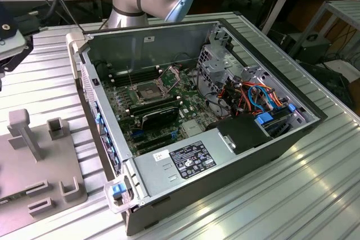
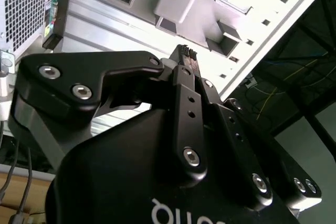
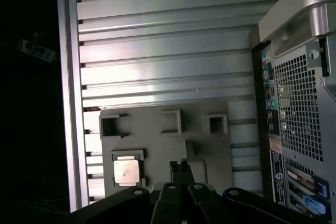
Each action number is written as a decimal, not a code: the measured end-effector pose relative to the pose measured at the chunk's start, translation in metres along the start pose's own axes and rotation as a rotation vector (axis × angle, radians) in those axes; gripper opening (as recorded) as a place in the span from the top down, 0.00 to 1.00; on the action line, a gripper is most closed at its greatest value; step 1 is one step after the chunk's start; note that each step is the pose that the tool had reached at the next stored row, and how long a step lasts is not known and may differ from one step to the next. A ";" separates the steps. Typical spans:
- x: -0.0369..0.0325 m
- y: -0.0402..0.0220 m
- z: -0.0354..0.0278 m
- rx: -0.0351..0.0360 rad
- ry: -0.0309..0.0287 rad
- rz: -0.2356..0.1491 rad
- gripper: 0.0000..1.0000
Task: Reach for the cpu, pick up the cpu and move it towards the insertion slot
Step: 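Reach for the cpu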
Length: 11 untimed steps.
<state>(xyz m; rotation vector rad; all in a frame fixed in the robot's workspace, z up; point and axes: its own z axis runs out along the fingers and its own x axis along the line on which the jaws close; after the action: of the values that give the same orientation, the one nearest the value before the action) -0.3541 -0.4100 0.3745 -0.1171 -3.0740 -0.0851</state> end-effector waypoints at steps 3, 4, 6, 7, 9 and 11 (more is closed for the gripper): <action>0.0078 -0.0006 0.0008 -0.0043 -0.0294 -0.002 0.89; 0.0097 -0.0008 0.0011 -0.0053 -0.0426 -0.003 0.89; 0.0130 -0.0011 0.0017 -0.0074 -0.0707 -0.004 0.89; 0.0147 -0.0013 0.0020 -0.0084 -0.0732 -0.005 0.89; 0.0195 -0.0018 0.0029 -0.0097 -0.0733 -0.005 0.89; 0.0258 -0.0023 0.0041 -0.0101 -0.0733 -0.005 0.89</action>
<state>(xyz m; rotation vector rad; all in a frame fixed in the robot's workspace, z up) -0.3802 -0.4101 0.3720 -0.1152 -3.1476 -0.0987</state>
